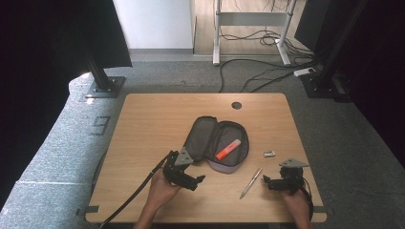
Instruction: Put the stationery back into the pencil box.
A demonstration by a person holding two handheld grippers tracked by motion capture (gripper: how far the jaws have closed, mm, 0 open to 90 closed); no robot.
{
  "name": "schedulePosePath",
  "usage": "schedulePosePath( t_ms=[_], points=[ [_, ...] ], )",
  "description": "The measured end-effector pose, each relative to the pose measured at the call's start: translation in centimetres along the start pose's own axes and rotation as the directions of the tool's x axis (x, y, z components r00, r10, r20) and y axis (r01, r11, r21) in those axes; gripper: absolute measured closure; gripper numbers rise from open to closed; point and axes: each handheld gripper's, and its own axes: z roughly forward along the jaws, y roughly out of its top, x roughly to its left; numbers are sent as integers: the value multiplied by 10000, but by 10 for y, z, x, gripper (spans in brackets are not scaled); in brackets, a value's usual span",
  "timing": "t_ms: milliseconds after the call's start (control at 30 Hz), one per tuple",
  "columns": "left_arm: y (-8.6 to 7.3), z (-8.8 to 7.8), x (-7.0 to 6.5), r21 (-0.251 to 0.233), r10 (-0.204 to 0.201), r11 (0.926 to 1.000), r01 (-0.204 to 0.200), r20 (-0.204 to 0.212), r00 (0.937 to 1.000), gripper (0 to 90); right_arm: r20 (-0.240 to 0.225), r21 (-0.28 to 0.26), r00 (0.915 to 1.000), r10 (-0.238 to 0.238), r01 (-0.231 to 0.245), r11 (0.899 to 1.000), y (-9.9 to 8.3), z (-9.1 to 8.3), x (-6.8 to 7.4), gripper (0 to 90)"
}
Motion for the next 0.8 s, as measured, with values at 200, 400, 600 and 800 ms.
schedulePosePath(
  t_ms=[200, 400, 600, 800],
  points=[
    [-16, -1, 4, -71, -141, 9999, 140, -91, 9999, 0, -2, 2, 10000, 5, -5, 10000, 0, 0, 0, 0],
    [-32, 0, 6, -148, -279, 9995, 277, -146, 9995, 0, -1, 3, 10000, 4, -4, 10000, 0, 0, 0, 0],
    [-48, 5, 9, 25, -438, 9990, 439, -296, 9986, 0, 1, 4, 10000, 6, -6, 10000, 0, 0, 0, 0],
    [-66, 14, 13, 344, -614, 9974, 626, -348, 9975, 0, 1, 5, 10000, 4, -4, 10000, 0, 0, 0, 0]
  ],
)
